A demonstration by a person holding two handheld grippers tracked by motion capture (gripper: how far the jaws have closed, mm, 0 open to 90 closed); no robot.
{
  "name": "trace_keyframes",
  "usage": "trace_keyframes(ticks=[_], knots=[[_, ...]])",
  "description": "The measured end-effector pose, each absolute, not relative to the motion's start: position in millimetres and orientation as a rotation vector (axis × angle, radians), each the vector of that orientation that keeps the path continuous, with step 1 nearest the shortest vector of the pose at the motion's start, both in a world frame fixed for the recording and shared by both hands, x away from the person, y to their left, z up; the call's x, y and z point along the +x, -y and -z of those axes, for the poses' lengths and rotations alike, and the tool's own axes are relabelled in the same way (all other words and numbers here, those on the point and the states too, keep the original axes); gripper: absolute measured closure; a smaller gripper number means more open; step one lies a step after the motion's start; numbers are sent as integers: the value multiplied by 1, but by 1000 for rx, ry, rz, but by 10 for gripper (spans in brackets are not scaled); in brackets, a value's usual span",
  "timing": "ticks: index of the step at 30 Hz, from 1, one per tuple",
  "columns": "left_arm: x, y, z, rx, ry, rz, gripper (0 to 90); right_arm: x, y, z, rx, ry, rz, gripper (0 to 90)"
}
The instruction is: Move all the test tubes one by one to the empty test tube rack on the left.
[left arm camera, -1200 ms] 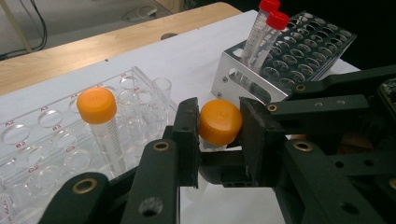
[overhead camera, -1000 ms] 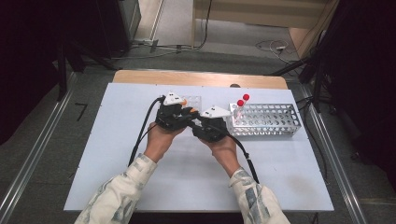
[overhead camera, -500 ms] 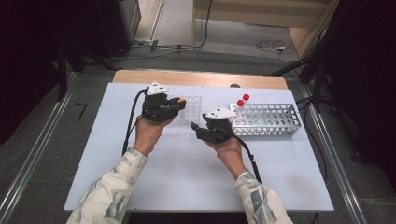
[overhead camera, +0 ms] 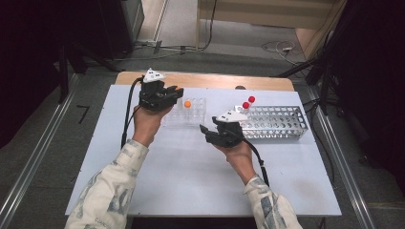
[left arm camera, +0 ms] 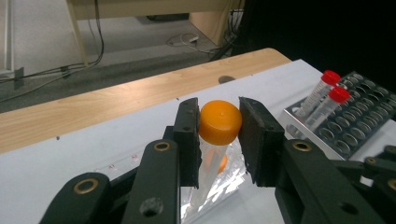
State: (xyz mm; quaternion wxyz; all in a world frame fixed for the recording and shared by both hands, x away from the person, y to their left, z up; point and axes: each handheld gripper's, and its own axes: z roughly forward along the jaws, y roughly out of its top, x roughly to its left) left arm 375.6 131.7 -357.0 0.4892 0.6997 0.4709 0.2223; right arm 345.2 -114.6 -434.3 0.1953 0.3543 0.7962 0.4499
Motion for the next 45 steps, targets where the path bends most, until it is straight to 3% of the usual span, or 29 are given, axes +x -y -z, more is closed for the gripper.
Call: trace_keyframes(ticks=[36, 45], knots=[[384, -120, 406, 1766, -1199, -566, 691, 346, 121, 438, 1009, -2228, -1257, 409], [382, -122, 404, 1752, -1196, -550, 646, 346, 122, 438, 1010, -2227, -1256, 406]])
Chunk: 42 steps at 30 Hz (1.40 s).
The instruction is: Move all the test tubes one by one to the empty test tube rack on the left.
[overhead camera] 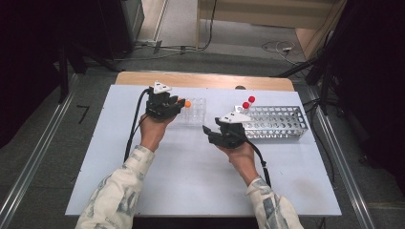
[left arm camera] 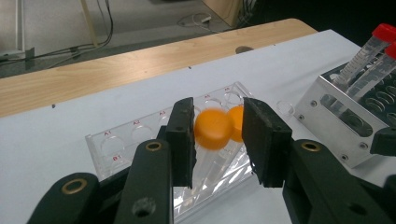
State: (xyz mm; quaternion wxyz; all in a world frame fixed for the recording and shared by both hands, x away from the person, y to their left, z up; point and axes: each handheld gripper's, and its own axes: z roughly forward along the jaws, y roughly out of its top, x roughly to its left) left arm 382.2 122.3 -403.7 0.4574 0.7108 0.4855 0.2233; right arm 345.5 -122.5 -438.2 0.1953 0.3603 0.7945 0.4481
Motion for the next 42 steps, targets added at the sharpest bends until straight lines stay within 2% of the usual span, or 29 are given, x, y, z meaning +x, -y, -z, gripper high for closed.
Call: trace_keyframes(ticks=[7, 13, 18, 23, 34, 42], knots=[[379, -123, 400, 1750, -1195, -544, 605, 345, 126, 437, 1012, -2218, -1254, 404], [376, -126, 399, 1740, -1203, -534, 521, 345, 137, 434, 1034, -2189, -1258, 405], [374, -126, 399, 1741, -1218, -534, 367, 346, 152, 430, 1060, -2155, -1253, 405], [373, -125, 399, 1739, -1223, -549, 249, 347, 169, 428, 1090, -2120, -1233, 405], [372, -121, 400, 1748, -1220, -557, 218, 353, 197, 427, 1169, -2053, -1203, 375], [373, -122, 401, 1753, -1226, -555, 210, 374, 206, 438, 1236, -2013, -1153, 374]])
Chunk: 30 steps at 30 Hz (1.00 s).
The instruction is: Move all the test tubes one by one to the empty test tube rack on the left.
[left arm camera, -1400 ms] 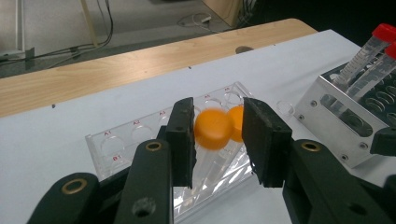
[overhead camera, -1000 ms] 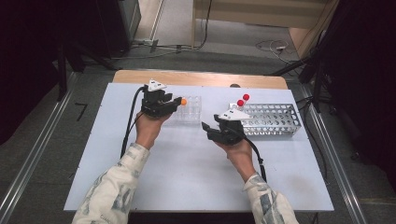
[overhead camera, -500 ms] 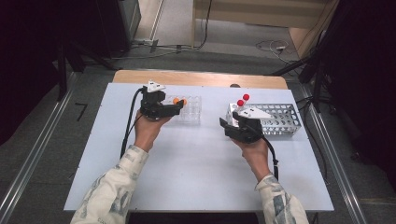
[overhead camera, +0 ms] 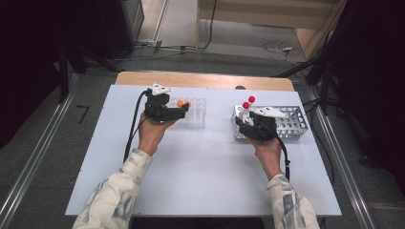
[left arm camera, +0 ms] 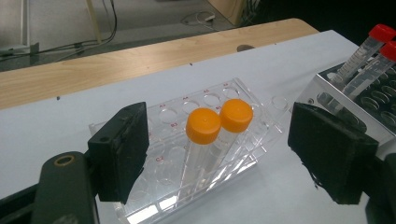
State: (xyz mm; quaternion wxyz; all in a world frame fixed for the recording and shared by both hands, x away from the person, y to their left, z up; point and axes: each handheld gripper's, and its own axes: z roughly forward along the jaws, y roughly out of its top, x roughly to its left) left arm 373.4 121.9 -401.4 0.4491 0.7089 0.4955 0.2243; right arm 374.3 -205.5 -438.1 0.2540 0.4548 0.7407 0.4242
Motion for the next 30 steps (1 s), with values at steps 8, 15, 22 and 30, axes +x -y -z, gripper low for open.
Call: trace_keyframes(ticks=[8, 15, 22, 30], knots=[[374, -123, 402, 1755, -1227, -551, 210, 387, 208, 445, 1263, -1979, -1167, 472], [374, -120, 402, 1762, -1221, -552, 211, 392, 206, 449, 1264, -1970, -1160, 548], [374, -122, 403, 1761, -1224, -546, 212, 398, 201, 445, 1256, -1988, -1126, 569], [373, -122, 402, 1758, -1222, -543, 213, 401, 199, 447, 1267, -1989, -1114, 677]])
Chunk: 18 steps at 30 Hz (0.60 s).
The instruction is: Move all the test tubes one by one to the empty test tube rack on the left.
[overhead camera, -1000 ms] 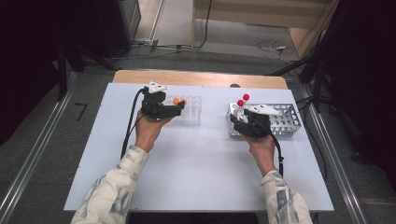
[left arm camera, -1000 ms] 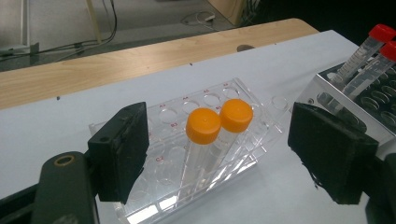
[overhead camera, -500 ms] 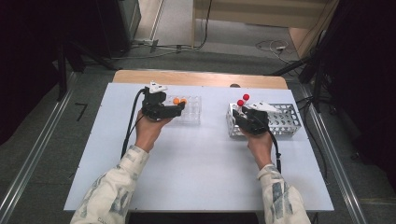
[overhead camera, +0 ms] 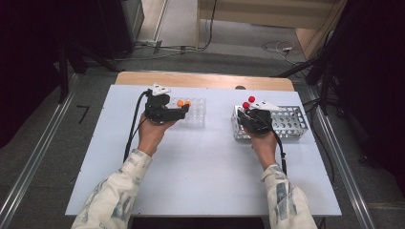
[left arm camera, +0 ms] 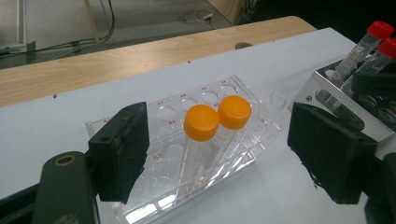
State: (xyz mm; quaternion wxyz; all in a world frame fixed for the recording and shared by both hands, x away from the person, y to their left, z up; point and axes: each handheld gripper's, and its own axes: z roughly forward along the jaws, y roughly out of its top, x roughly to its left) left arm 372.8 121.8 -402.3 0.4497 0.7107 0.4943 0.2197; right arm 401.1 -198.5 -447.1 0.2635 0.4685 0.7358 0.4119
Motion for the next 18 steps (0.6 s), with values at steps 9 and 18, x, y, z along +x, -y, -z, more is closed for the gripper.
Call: trace_keyframes(ticks=[9, 18], knots=[[372, -122, 402, 1756, -1220, -547, 213, 399, 197, 430, 1228, -1978, -1126, 711], [371, -123, 400, 1749, -1220, -549, 212, 392, 197, 402, 1175, -1949, -1163, 711]])
